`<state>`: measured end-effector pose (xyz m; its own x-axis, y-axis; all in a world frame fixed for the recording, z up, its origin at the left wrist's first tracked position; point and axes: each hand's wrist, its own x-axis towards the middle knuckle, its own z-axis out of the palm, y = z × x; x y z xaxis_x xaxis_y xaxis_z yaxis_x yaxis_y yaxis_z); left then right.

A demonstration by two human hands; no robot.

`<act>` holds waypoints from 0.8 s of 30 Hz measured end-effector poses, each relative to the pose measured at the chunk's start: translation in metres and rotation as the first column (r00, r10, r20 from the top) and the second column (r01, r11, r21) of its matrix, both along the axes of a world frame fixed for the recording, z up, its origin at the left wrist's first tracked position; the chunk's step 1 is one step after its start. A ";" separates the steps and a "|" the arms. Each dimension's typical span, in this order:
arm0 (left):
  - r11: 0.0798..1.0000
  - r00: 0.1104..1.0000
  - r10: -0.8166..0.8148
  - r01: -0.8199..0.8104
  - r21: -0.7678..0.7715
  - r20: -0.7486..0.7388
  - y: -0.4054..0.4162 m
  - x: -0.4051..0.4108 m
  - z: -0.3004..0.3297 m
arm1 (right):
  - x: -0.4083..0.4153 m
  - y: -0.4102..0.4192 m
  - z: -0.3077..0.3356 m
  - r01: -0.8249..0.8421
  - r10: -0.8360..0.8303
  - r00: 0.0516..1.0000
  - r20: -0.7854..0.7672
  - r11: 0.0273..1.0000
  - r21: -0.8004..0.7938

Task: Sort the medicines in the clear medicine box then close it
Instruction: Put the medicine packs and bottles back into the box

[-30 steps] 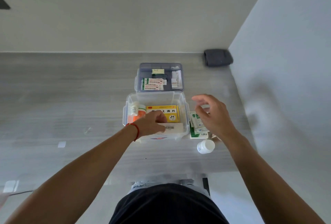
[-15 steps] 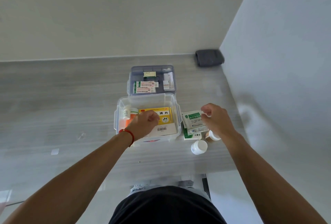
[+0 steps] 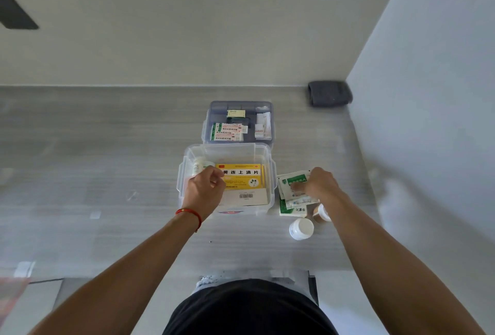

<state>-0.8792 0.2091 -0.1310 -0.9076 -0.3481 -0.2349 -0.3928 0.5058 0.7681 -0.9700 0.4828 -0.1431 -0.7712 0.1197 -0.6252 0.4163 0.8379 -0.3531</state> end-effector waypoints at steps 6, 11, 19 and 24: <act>1.000 1.000 -0.016 0.017 -0.018 0.024 0.000 0.000 0.001 | -0.011 0.015 0.004 0.018 -0.021 1.000 -0.018 0.988 -0.150; 0.995 0.996 -0.090 0.090 -0.049 -0.005 0.009 -0.003 0.013 | -0.018 0.034 0.027 0.112 -0.145 0.983 -0.112 0.960 -0.257; 0.560 0.567 -0.812 0.689 -0.460 -0.139 0.110 -0.032 0.038 | -0.007 0.052 0.079 0.184 -0.326 0.921 -0.212 0.846 -0.501; 0.024 0.336 -0.799 0.846 -0.533 0.498 0.158 -0.066 0.022 | 0.005 0.080 0.084 0.224 -0.419 0.881 -0.220 0.778 -0.587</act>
